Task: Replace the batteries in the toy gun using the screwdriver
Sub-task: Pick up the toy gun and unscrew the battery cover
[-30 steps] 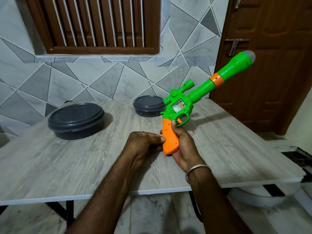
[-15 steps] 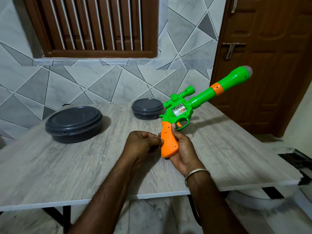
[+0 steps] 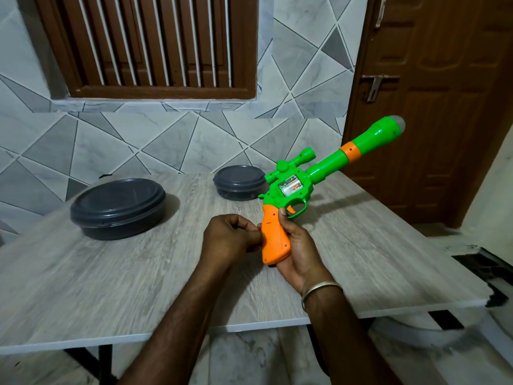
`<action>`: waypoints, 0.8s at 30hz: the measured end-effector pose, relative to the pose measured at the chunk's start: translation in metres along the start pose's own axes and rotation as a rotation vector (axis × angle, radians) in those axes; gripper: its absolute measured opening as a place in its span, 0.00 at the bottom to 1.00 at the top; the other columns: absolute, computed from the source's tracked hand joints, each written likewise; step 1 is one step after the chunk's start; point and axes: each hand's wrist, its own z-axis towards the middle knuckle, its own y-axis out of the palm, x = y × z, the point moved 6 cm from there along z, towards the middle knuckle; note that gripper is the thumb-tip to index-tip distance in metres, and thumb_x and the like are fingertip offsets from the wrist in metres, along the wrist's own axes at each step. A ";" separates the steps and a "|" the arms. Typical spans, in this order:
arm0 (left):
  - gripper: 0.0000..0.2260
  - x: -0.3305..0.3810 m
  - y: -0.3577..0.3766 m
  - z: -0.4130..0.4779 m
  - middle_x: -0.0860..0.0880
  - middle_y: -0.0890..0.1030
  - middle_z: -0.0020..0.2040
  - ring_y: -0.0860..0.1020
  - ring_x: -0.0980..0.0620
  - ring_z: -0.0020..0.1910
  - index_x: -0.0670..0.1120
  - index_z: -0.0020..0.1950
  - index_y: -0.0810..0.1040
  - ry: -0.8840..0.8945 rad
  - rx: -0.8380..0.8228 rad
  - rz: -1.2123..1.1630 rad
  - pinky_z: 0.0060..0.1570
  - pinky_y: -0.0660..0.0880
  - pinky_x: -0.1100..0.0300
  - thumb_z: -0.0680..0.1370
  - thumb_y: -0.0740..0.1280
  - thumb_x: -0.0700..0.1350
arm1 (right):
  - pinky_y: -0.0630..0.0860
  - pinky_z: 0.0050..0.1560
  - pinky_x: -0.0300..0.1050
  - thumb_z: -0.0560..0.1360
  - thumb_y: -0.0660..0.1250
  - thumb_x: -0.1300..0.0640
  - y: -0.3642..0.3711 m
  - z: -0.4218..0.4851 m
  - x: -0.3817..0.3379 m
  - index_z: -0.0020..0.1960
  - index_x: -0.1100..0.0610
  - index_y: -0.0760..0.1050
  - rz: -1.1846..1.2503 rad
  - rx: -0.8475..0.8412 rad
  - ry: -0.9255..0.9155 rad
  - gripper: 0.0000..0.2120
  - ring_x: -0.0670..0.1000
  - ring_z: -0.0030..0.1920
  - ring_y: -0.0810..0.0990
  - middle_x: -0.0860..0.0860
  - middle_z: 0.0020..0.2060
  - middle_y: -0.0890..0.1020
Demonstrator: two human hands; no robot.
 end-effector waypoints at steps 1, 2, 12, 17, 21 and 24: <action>0.04 0.000 0.000 0.000 0.38 0.85 0.35 0.84 0.44 0.36 0.37 0.39 0.83 0.002 0.004 0.004 0.47 0.84 0.45 0.69 0.77 0.32 | 0.69 0.42 0.48 0.76 0.62 0.42 0.000 0.000 0.000 0.65 0.57 0.75 -0.004 0.002 0.001 0.24 0.52 0.41 0.80 0.55 0.42 0.83; 0.04 0.000 0.000 -0.001 0.39 0.85 0.35 0.84 0.44 0.36 0.37 0.39 0.83 0.004 0.008 0.010 0.46 0.84 0.47 0.69 0.77 0.32 | 0.69 0.42 0.48 0.77 0.62 0.42 -0.001 0.000 0.000 0.65 0.57 0.75 -0.005 0.005 0.005 0.24 0.53 0.41 0.80 0.56 0.42 0.83; 0.07 -0.001 0.003 0.000 0.39 0.84 0.34 0.85 0.41 0.37 0.41 0.35 0.80 -0.014 0.033 0.037 0.47 0.83 0.42 0.68 0.77 0.34 | 0.73 0.49 0.49 0.79 0.61 0.43 0.000 0.000 0.001 0.66 0.57 0.74 0.052 0.008 0.040 0.22 0.52 0.42 0.81 0.55 0.41 0.83; 0.06 0.002 0.003 -0.001 0.39 0.84 0.35 0.83 0.46 0.34 0.39 0.37 0.81 -0.018 0.023 0.004 0.47 0.84 0.45 0.69 0.77 0.35 | 0.70 0.48 0.49 0.78 0.61 0.41 -0.001 0.001 0.003 0.58 0.55 0.77 0.053 0.021 0.071 0.20 0.52 0.42 0.81 0.54 0.41 0.84; 0.06 0.000 0.005 0.001 0.39 0.83 0.34 0.81 0.45 0.35 0.39 0.37 0.81 -0.056 0.000 -0.068 0.48 0.83 0.43 0.70 0.76 0.34 | 0.73 0.48 0.48 0.80 0.58 0.42 -0.001 -0.001 0.000 0.55 0.57 0.77 0.118 0.034 0.073 0.19 0.52 0.41 0.81 0.54 0.40 0.83; 0.08 -0.003 0.008 0.002 0.42 0.83 0.31 0.81 0.45 0.35 0.42 0.35 0.81 -0.065 -0.021 -0.066 0.48 0.82 0.43 0.71 0.76 0.34 | 0.73 0.47 0.49 0.81 0.57 0.43 0.000 -0.005 -0.005 0.54 0.57 0.77 0.158 0.046 0.065 0.19 0.53 0.41 0.80 0.55 0.40 0.82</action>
